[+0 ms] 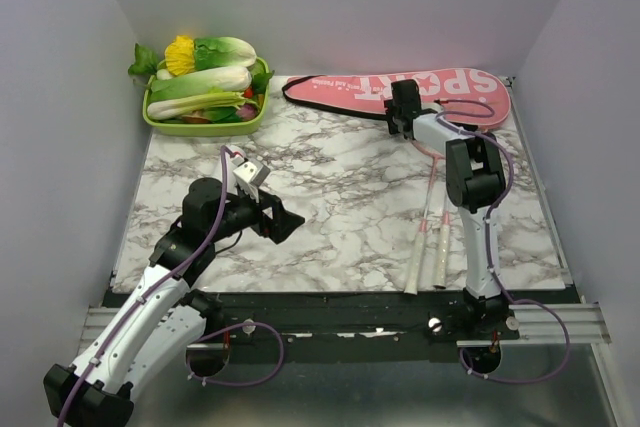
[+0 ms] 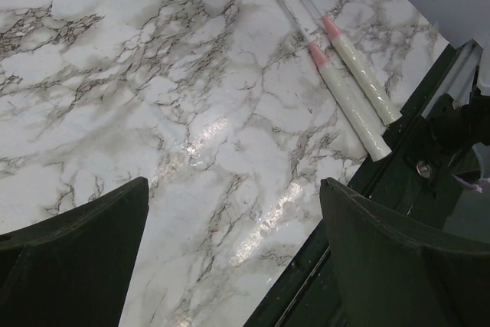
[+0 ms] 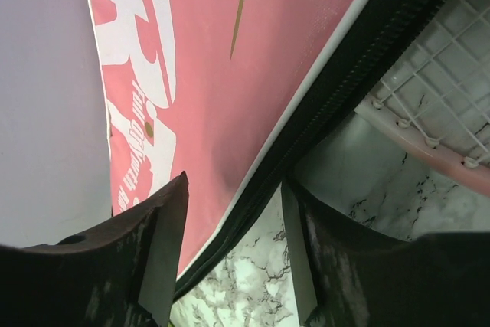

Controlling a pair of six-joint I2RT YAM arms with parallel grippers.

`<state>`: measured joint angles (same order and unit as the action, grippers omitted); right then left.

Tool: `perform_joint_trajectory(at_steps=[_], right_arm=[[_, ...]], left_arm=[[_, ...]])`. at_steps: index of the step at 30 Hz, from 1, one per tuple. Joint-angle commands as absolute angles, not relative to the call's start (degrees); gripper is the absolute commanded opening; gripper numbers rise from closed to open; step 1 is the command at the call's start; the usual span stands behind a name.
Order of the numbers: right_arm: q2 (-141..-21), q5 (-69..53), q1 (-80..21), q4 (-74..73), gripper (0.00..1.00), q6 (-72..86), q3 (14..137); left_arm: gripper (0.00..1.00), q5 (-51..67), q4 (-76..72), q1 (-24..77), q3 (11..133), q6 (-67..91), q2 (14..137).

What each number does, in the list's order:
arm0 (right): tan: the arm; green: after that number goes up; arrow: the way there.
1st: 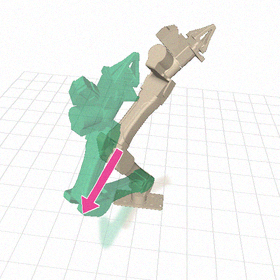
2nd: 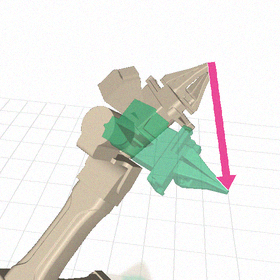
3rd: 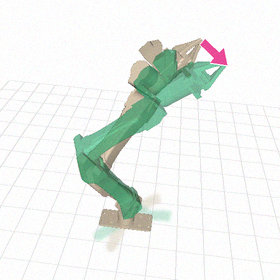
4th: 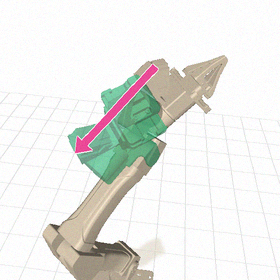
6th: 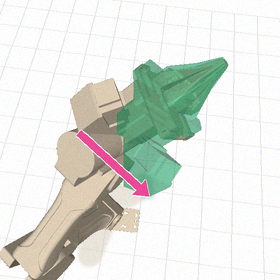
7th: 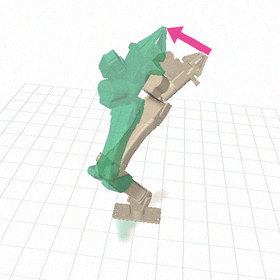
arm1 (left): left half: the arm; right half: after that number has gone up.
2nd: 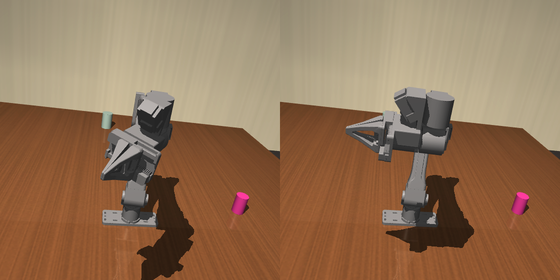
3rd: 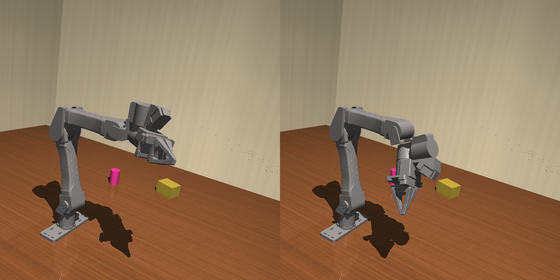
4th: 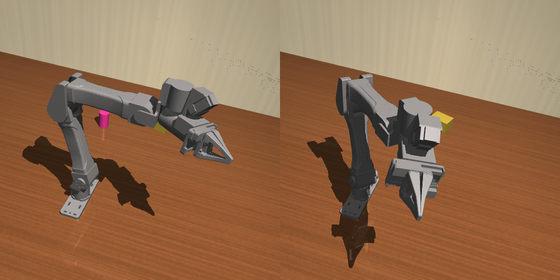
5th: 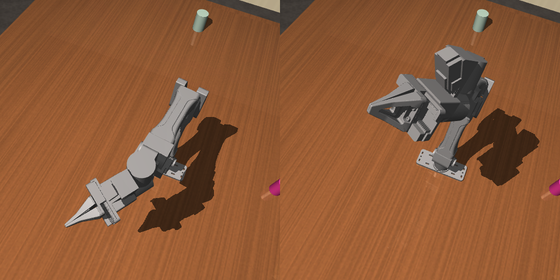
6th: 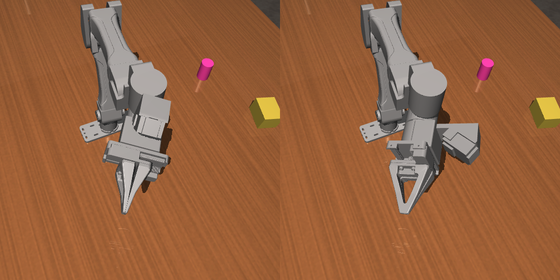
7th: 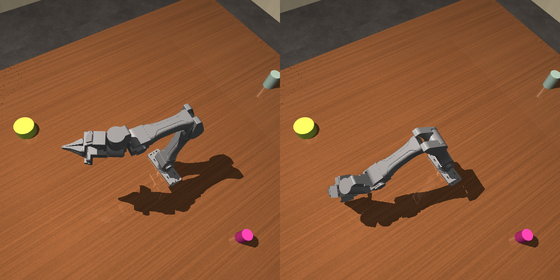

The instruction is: Pack up the badminton gear

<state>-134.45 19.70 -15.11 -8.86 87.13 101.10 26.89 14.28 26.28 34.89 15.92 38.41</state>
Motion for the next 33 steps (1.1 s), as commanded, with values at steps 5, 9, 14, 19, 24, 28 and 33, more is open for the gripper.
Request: perform_joint_trajectory(at_steps=[5,9,14,19,24,28,33], right_arm=[[-138.9,18.1,-13.4,-12.9,0.38,85.3,106.3],[-139.4,17.5,-12.8,-13.3,0.12,84.3,107.5],[-138.2,14.9,-11.2,-10.6,0.01,81.7,105.3],[-130.5,12.2,-9.9,-4.9,0.01,75.9,99.8],[-122.8,3.8,-8.7,-1.9,0.01,65.4,95.1],[-115.1,-2.1,-8.2,-2.1,0.01,58.9,88.0],[-107.6,-10.5,-8.2,-3.1,0.01,49.3,82.4]], left_arm=[[0.99,27.4,14.0,26.5,34.9,15.5,38.8],[0.99,27.0,14.3,26.5,35.0,15.2,39.0],[0.99,25.9,14.9,26.5,35.2,14.9,38.8],[0.99,25.1,14.9,26.5,35.2,14.6,37.7],[0.99,24.1,14.7,26.5,35.1,14.4,35.6],[0.99,23.0,14.9,26.5,35.2,13.8,34.3],[0.99,22.0,15.2,26.4,35.3,13.4,31.4]])
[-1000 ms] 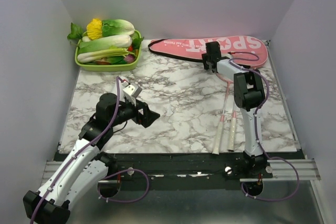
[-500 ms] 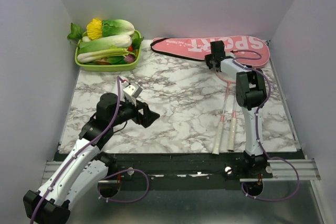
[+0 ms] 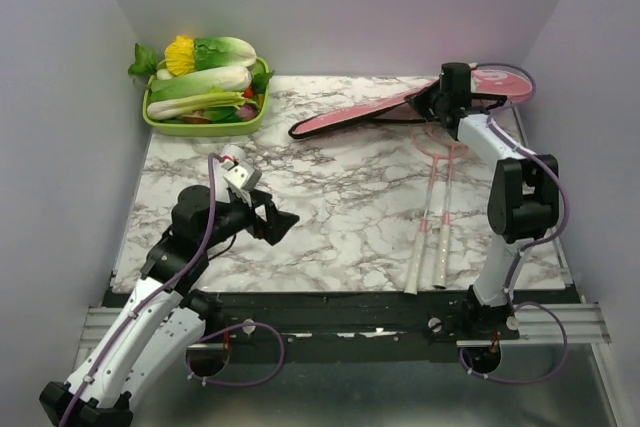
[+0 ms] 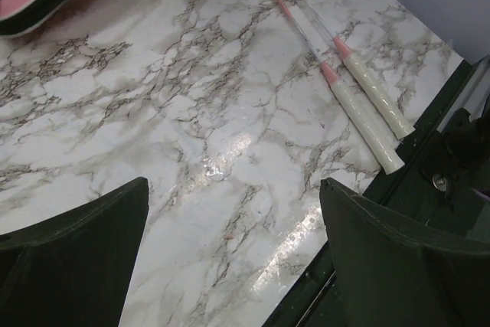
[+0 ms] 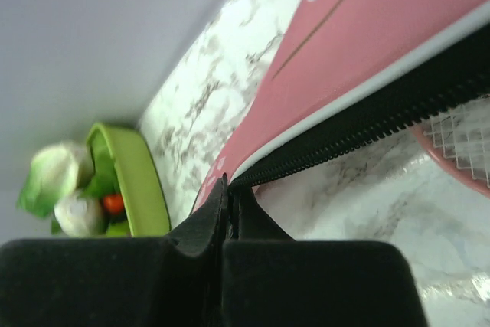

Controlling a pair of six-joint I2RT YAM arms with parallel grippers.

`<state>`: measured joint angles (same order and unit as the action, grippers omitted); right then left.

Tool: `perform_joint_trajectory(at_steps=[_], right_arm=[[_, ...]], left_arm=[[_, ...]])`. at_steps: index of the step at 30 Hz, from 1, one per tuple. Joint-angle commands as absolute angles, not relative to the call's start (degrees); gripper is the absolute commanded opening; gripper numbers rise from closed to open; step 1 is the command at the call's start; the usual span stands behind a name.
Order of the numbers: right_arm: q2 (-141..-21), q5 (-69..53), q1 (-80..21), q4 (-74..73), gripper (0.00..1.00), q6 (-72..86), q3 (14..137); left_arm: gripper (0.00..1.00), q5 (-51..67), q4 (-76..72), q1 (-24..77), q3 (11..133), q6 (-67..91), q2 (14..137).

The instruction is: Pack up the badminton gear

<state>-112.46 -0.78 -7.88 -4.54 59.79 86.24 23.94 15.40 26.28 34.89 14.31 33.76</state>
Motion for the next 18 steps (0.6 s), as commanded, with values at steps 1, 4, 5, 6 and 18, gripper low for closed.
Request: perform_joint_trajectory(at_steps=[1,4,5,6,18], right_arm=[[-106.0,-13.9,-8.2,-4.5,0.01,47.9,81.9],[-102.9,-16.9,-8.5,-6.8,0.01,41.9,80.5],[-102.6,-18.6,-8.6,-7.9,0.01,39.2,80.6],[-102.2,-20.0,-8.6,-8.7,0.01,38.1,80.9],[-100.4,-35.9,-13.4,-16.6,0.01,25.0,79.7]], left_arm=[[0.99,21.8,15.0,26.4,35.2,13.5,31.0],[0.99,21.8,14.7,26.4,35.1,13.8,29.7],[0.99,21.8,14.7,26.4,35.1,13.9,29.4],[0.99,22.0,14.6,26.4,35.0,14.1,28.8],[0.99,29.7,14.7,26.9,36.9,12.8,34.2]])
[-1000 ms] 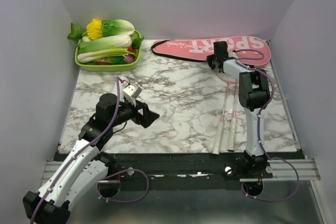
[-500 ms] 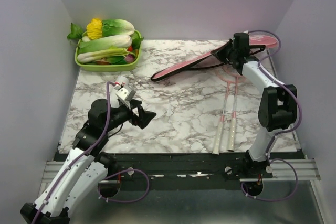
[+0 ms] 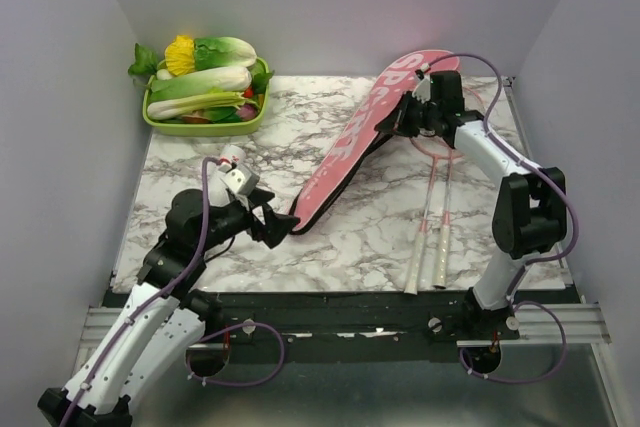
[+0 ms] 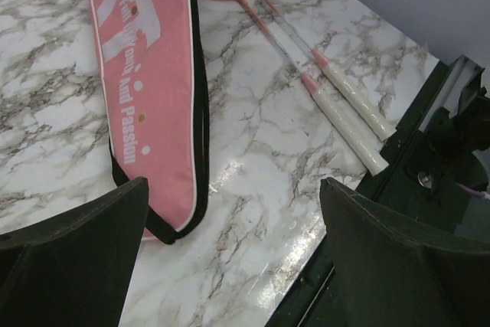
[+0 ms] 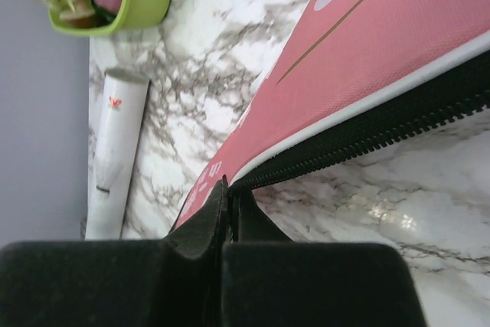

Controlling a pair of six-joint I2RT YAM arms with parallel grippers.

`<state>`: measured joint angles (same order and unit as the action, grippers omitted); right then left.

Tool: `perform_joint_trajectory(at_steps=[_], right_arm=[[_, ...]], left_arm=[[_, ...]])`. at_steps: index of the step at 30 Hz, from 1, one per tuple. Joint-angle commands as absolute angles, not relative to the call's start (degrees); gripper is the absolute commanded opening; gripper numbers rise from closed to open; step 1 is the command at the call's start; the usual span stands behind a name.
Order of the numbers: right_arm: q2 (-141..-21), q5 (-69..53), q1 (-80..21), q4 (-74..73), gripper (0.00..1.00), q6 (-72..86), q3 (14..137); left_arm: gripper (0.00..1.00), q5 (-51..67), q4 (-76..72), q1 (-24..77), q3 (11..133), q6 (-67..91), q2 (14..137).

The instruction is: Pack up the badminton gear

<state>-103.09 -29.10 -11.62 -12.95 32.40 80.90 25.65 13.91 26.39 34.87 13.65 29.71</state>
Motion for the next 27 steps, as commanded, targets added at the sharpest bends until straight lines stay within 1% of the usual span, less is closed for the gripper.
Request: perform_joint_trajectory(at_steps=[1,2,6,9,13,17,19,20,22,23,24,25,26,27], right_arm=[[-100.3,-35.8,-14.3,-17.6,0.01,24.1,79.4],[-100.2,-35.3,-14.7,-17.8,0.01,23.0,78.6],[-100.0,-35.5,-15.4,-15.7,0.01,23.2,75.2],[-102.0,-36.9,-15.7,-15.1,0.01,22.9,74.7],[-105.9,-37.4,-17.2,-14.3,0.01,23.5,74.6],[-109.0,-36.0,-20.6,-13.2,0.01,24.9,76.0],[-110.4,-35.0,-21.4,-13.0,0.10,25.8,76.7],[-110.7,-34.5,-21.9,-12.7,0.19,26.3,77.1],[-111.9,-34.5,-22.0,-12.7,0.31,27.3,77.4],[-111.8,-34.1,-22.0,-12.7,0.44,27.2,77.1],[-111.4,-33.8,-22.0,-12.7,0.47,27.1,76.6],[-110.3,-33.1,-21.9,-12.7,0.50,26.9,76.1],[-109.3,-31.4,-22.0,-12.7,0.55,26.9,75.5],[-108.0,-30.8,-22.0,-12.7,0.55,26.7,73.8]], left_arm=[[0.99,29.2,17.1,27.0,37.8,12.6,35.3],[0.99,28.8,18.6,27.0,40.1,11.9,36.6],[0.99,27.9,19.2,27.1,41.6,13.8,43.6],[0.99,23.4,22.2,27.6,44.0,12.6,47.4],[0.99,17.4,26.7,29.6,46.8,10.2,50.4],[0.99,12.7,26.8,32.1,47.2,11.7,51.4],[0.99,10.6,26.8,32.9,47.3,12.1,51.4],[0.99,10.1,27.2,33.1,47.5,12.2,51.5],[0.99,8.4,28.5,34.3,48.2,12.0,52.0],[0.99,7.9,29.0,34.8,48.6,11.7,52.1],[0.99,7.0,29.7,35.9,49.3,11.1,52.7],[0.99,3.3,31.3,37.0,49.8,10.7,53.1],[0.99,1.2,32.1,38.0,50.4,10.3,53.6],[0.99,-1.0,32.8,38.8,51.2,9.7,54.6]])
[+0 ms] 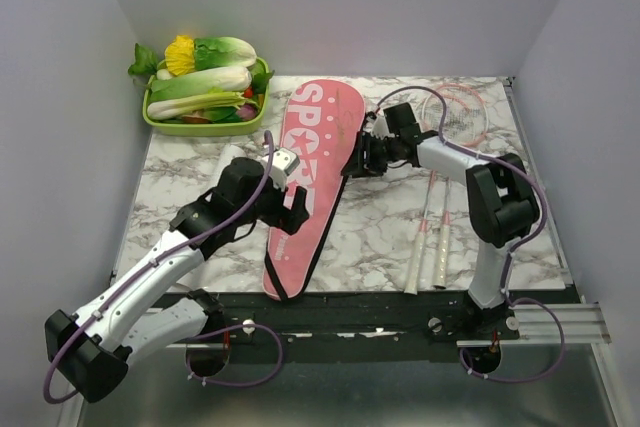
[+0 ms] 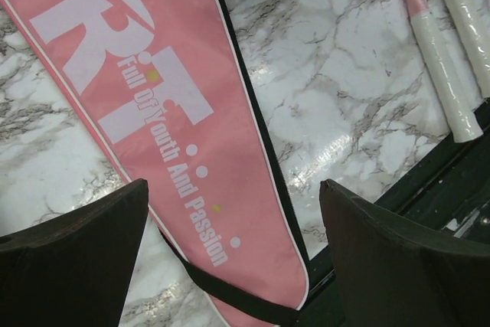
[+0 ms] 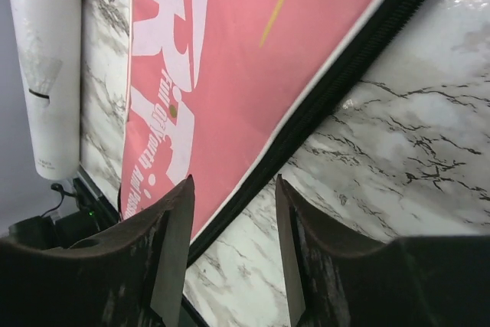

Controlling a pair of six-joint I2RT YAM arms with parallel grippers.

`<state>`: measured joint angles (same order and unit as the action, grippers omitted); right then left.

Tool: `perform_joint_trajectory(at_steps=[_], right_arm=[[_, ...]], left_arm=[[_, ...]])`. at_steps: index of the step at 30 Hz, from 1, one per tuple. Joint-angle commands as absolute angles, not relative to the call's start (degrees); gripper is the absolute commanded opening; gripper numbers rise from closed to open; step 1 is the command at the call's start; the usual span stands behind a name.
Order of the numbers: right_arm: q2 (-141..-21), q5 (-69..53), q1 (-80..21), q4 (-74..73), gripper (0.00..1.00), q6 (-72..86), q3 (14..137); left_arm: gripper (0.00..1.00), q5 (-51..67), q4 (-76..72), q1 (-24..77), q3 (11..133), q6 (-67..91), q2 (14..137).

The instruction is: Pack up the badminton gear

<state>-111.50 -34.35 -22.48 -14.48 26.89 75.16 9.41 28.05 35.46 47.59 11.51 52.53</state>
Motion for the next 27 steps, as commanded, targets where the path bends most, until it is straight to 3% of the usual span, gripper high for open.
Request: perform_joint_trajectory(at_steps=[1,11,15,27], right_arm=[[-105.1,-30.2,-22.0,-12.5,0.56,26.8,72.6],[-79.0,-14.0,-27.2,-14.4,0.60,25.1,54.2],[-68.3,-12.7,-29.1,-16.1,0.62,25.7,49.0],[-57.0,-13.1,-29.7,-18.2,0.61,25.0,39.5]], left_arm=[[0.99,-5.1,33.7,40.7,51.7,9.4,55.1],[0.99,-14.8,36.6,45.9,53.2,5.0,62.7],[0.99,-20.5,37.4,50.2,53.2,5.1,68.1],[0.97,-17.8,37.4,57.2,53.8,8.1,77.3]])
